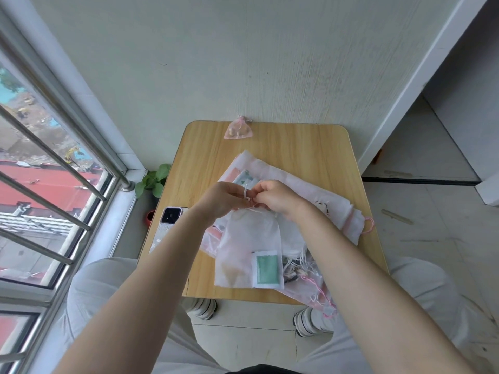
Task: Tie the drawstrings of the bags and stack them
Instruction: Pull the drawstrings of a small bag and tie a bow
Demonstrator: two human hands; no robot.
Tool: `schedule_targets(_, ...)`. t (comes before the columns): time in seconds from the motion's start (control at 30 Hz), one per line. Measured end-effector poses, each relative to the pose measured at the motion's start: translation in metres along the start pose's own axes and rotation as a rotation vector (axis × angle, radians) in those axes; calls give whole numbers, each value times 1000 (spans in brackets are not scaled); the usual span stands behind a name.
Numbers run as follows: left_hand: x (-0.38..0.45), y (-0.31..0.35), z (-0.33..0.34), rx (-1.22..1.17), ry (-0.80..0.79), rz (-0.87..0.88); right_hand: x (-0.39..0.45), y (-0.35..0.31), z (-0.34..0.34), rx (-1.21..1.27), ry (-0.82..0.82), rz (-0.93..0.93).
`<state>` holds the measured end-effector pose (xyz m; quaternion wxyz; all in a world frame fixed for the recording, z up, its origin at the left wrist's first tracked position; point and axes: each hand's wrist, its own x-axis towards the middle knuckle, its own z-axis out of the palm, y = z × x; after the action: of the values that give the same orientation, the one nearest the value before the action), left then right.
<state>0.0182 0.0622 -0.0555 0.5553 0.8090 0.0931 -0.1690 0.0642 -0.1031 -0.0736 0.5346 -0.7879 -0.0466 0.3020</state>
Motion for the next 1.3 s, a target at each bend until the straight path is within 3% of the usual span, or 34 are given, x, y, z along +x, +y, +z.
schedule_targets(0.27,3,-10,17,153,313,150,5,8,4,171,-61,100)
schedule_targets(0.6,3,-17,17,-33,368,111,3,12,4,268,-140,154)
schedule_targets(0.7,1,-15,17,-138,337,83,3,9,5,282,-66,170)
schedule_targets(0.87,-3,-12,18,-219,307,72,6,10,7,99,114,119)
schedule_targets(1.0,-4,-12,17,-228,306,63,11,15,5,152,235,128)
schedule_targets(1.07,-5,-12,16,-228,318,54,12,13,3,252,272,149)
schedule_targets(1.3,0,-17,18,-156,374,-71,2,-4,4,1064,131,133)
